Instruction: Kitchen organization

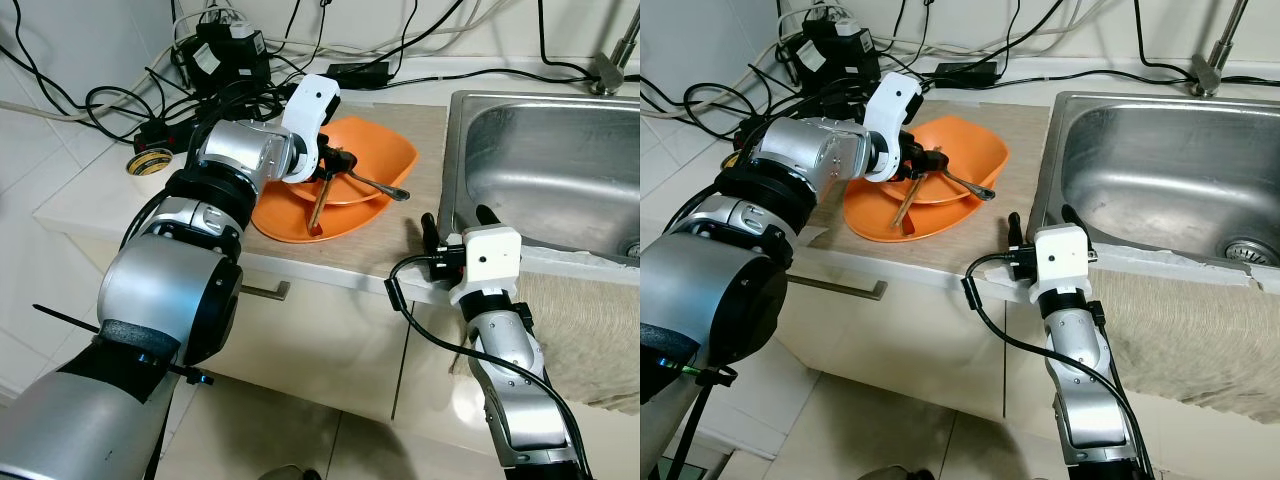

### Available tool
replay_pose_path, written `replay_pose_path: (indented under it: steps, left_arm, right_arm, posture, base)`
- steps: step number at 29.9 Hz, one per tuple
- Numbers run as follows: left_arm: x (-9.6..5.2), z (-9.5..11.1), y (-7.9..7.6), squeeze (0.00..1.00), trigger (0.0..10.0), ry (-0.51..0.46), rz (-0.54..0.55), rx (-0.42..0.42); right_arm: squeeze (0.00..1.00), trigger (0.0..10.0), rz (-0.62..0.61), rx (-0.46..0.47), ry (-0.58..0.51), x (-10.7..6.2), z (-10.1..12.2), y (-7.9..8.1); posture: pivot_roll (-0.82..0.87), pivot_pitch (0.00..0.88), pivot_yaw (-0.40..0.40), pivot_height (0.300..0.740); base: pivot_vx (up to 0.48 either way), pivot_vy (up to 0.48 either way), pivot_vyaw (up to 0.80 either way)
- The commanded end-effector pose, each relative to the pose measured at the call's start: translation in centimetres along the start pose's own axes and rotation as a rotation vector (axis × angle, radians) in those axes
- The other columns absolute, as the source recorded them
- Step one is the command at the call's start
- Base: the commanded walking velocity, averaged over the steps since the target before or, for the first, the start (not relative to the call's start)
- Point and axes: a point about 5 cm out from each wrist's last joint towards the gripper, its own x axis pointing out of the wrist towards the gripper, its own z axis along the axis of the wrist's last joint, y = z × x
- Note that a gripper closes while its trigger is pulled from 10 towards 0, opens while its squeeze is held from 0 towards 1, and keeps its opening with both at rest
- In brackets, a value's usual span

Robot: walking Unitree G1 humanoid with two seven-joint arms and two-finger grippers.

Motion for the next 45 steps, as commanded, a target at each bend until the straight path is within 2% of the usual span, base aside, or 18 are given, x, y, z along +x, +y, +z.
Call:
replay_pose_path:
  steps: [1, 13, 14, 24, 25, 26, 45]
  left_arm:
    - [-0.3, -0.2, 0.4, 1.00, 10.0, 0.024, 0.007, -0.001]
    - [-0.5, -0.8, 0.5, 1.00, 10.0, 0.095, -0.031, -0.008]
    - [-0.5, -1.0, 0.5, 0.00, 10.0, 0.110, -0.033, 0.005]
    - [-0.4, -1.3, 0.7, 0.00, 9.9, 0.134, -0.025, 0.050]
    - [-0.4, -1.4, 0.7, 0.00, 4.2, 0.134, -0.023, 0.061]
    - [-0.4, -1.3, 0.7, 0.00, 0.0, 0.133, -0.025, 0.062]
    - [-0.4, -2.0, 1.1, 0.00, 0.0, 0.148, -0.021, 0.113]
  right_arm:
    - [0.00, 10.0, 0.026, 0.006, 0.085, -0.4, -1.5, 0.6]
    - [0.00, 10.0, 0.031, 0.010, 0.090, -0.4, -1.6, 0.7]
    - [0.00, 10.0, 0.031, 0.011, 0.090, -0.4, -1.6, 0.7]
    - [0.00, 10.0, 0.032, 0.012, 0.089, -0.3, -1.6, 0.8]
    - [0.00, 10.0, 0.032, 0.011, 0.089, -0.3, -1.6, 0.7]
    - [0.00, 10.0, 0.031, 0.011, 0.089, -0.3, -1.6, 0.7]
    - [0.00, 10.0, 0.034, 0.012, 0.091, -0.4, -1.6, 0.8]
  posture:
    - [-0.07, 0.000, 0.163, 0.740]
    - [-0.06, 0.000, 0.164, 0.740]
    - [-0.06, 0.000, 0.163, 0.740]
    - [-0.06, 0.000, 0.164, 0.740]
    - [-0.06, 0.000, 0.163, 0.740]
    - [-0.06, 0.000, 0.163, 0.740]
    - [-0.06, 0.000, 0.162, 0.740]
  base:
    - [0.000, 0.000, 0.00]
    - [0.000, 0.000, 0.00]
    - [0.000, 0.000, 0.00]
    - [0.000, 0.000, 0.00]
    - [0.000, 0.000, 0.00]
    - [0.000, 0.000, 0.00]
    - [0.000, 0.000, 0.00]
